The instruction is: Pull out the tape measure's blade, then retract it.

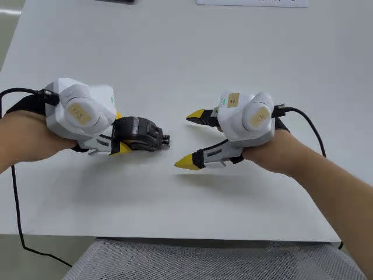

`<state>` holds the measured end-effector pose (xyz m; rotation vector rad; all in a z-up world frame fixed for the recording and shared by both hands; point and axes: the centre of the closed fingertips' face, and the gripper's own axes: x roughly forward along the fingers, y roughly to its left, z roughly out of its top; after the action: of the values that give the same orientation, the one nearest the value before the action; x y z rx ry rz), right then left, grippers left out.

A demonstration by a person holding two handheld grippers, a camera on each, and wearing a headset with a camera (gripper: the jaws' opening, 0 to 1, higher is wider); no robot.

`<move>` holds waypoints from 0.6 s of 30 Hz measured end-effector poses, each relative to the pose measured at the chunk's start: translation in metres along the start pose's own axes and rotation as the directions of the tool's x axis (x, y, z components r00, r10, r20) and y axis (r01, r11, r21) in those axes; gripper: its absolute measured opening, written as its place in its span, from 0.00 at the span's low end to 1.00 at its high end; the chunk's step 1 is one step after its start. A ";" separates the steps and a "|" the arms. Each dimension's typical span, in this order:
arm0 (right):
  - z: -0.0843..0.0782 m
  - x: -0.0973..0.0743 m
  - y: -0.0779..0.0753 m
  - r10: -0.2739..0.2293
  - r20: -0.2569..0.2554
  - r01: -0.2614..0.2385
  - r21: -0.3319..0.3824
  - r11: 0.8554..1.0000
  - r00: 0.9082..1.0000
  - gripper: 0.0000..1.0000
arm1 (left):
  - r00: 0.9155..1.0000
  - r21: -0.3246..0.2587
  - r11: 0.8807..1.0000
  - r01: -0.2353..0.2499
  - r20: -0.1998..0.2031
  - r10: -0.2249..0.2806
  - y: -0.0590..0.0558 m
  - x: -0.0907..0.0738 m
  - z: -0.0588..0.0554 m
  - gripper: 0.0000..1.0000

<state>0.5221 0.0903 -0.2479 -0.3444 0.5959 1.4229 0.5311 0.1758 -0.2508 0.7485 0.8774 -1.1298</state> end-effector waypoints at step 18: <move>0.006 0.021 -0.004 0.017 0.033 -0.016 -0.034 0.999 0.999 0.32 | 1.000 -0.006 1.000 0.011 -0.015 -0.011 0.001 0.000 -0.001 0.28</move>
<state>0.5276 0.1100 -0.2557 -0.3425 0.5497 1.4530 0.5318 0.1764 -0.2512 0.7489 0.8975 -1.1324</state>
